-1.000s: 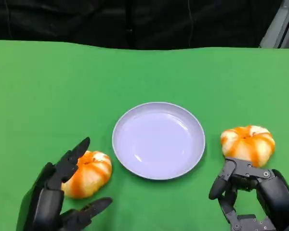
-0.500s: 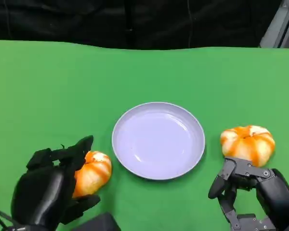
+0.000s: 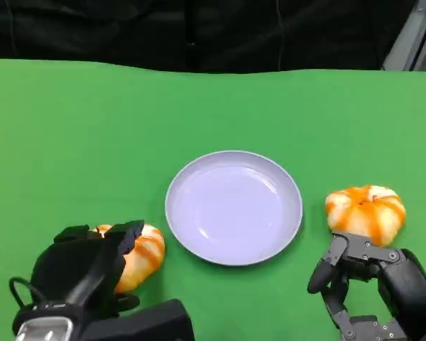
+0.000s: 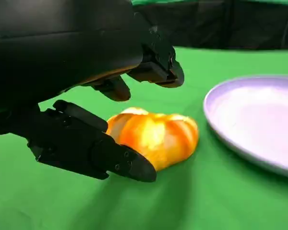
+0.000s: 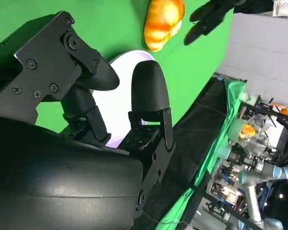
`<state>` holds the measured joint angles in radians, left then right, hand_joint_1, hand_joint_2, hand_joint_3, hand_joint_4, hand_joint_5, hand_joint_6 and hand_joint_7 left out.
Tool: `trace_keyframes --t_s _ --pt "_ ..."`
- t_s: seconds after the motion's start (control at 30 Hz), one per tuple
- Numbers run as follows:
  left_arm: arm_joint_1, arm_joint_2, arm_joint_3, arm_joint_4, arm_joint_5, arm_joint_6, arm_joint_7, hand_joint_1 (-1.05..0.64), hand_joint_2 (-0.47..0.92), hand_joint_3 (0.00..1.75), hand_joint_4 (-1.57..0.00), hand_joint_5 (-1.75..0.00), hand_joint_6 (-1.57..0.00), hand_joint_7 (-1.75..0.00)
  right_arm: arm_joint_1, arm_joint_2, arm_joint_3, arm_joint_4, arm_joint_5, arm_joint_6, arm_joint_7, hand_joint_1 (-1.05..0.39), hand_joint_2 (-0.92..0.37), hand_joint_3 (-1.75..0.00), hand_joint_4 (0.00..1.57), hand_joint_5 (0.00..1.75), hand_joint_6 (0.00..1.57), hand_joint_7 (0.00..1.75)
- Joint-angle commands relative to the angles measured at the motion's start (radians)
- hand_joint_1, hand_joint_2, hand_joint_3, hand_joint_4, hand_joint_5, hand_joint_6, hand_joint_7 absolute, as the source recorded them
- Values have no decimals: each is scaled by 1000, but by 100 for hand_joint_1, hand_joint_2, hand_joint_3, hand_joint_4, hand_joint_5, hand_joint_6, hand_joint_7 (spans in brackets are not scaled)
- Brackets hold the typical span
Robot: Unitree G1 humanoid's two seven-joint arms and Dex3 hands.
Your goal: Grasp the bread from the table and place it into the plate.
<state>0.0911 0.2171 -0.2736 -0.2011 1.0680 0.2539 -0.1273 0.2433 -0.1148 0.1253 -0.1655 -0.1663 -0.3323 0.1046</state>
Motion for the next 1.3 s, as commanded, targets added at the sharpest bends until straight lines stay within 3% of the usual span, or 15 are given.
trace_keyframes --t_s 0.03,0.3,0.4,0.43,0.47,0.5,0.57,0.63,0.67,0.7,0.77,0.83,1.03,1.3 --pt "-50 29 -29 82 17 20 7 -49 89 0 -37 -37 -44 -1 -1 -11 -7 5 -4 -17 -7 0 -33 -135 90 165 79 134" --pt "-143 43 -62 282 -21 5 76 -45 92 1 -44 -32 -46 -1 3 -5 -5 2 -11 -12 -14 -1 -32 -136 91 164 80 134" --pt "-150 53 -54 322 -71 -58 163 -38 91 0 -61 -39 -60 -7 4 -3 -4 -2 -11 -8 -15 -1 -32 -136 91 163 80 133" --pt "-149 55 -50 328 -90 -78 188 -32 88 0 -70 -72 -80 -8 5 -3 -4 -2 -11 -8 -14 -1 -32 -136 91 163 80 133" --pt "-146 62 -42 326 -115 -108 214 -29 87 0 -71 -89 -87 -7 4 -3 -3 -4 -14 -5 -15 -1 -32 -136 91 164 80 133" --pt "-144 67 -38 326 -132 -128 231 -25 88 1 -78 -121 -104 -11 4 -3 -3 -5 -15 -2 -15 -1 -32 -136 92 164 80 133" --pt "-137 84 -29 315 -164 -183 282 -22 89 1 -88 -161 -124 -18 3 -2 -3 -6 -18 1 -17 -1 -32 -136 92 165 80 134" --pt "-134 93 -28 312 -181 -209 307 -22 90 2 -92 -172 -131 -22 3 -1 -2 -5 -19 1 -18 0 -32 -136 92 165 80 134" --pt "-123 96 -24 290 -185 -219 322 -21 91 5 -93 -173 -132 -26 3 -1 -2 -5 -20 3 -18 -1 -32 -136 92 165 80 134" --pt "-112 99 -20 266 -188 -227 332 -21 85 21 -92 -174 -120 -54 3 -1 -2 -6 -22 5 -19 -1 -32 -136 92 165 80 134" --pt "-91 105 -14 221 -192 -234 341 -21 59 86 -89 -174 -96 -108 2 -2 -2 -5 -28 5 -22 -1 -32 -135 92 167 80 134" --pt "-72 111 -8 183 -194 -236 341 -21 50 110 -87 -175 -87 -130 1 -2 -1 0 -27 -1 -23 -1 -32 -135 92 167 80 134" --pt "-34 116 16 111 -193 -256 373 -19 45 121 -87 -175 -83 -140 -1 -5 -3 3 -21 -3 -21 -1 -31 -136 91 165 80 134" --pt "-22 132 31 58 -145 -256 410 -19 41 113 -87 -175 -78 -151 -3 -6 -4 7 -7 -9 -15 1 -32 -137 91 163 80 133"
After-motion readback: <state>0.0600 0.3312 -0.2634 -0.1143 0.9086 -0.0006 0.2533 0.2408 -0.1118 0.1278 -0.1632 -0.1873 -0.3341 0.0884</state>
